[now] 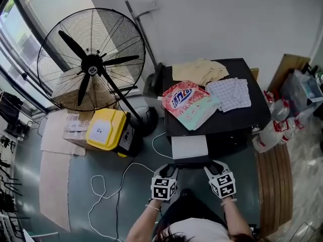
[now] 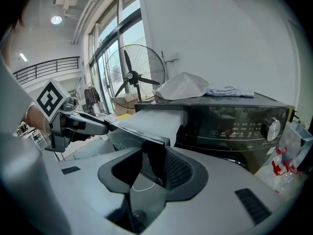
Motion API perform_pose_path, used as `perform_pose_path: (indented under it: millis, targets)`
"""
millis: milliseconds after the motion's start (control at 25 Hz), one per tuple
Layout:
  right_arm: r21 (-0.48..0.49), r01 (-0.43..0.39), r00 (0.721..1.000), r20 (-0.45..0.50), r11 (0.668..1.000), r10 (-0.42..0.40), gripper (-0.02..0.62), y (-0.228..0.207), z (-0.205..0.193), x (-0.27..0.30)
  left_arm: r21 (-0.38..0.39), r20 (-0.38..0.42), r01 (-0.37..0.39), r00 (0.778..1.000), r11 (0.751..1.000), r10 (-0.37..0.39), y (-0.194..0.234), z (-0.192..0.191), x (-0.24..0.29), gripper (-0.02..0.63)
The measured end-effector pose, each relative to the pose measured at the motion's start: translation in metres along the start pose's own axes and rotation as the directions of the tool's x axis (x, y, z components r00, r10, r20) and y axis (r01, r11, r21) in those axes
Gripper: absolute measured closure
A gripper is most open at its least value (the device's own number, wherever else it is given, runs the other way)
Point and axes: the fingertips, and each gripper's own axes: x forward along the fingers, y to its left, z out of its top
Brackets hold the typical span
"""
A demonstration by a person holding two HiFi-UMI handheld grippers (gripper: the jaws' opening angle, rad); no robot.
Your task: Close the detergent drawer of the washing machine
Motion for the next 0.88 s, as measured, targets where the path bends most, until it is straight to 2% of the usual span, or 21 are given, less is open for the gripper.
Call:
perform_pose_path:
  millis: [880]
  targets:
    - [0.031,0.057,0.998,0.014,0.998,-0.057,0.428,-0.02,0.023,0.026,-0.012,0.008,0.025,1.0,1.0,-0.025,0.018,0.026,0.026,0.448]
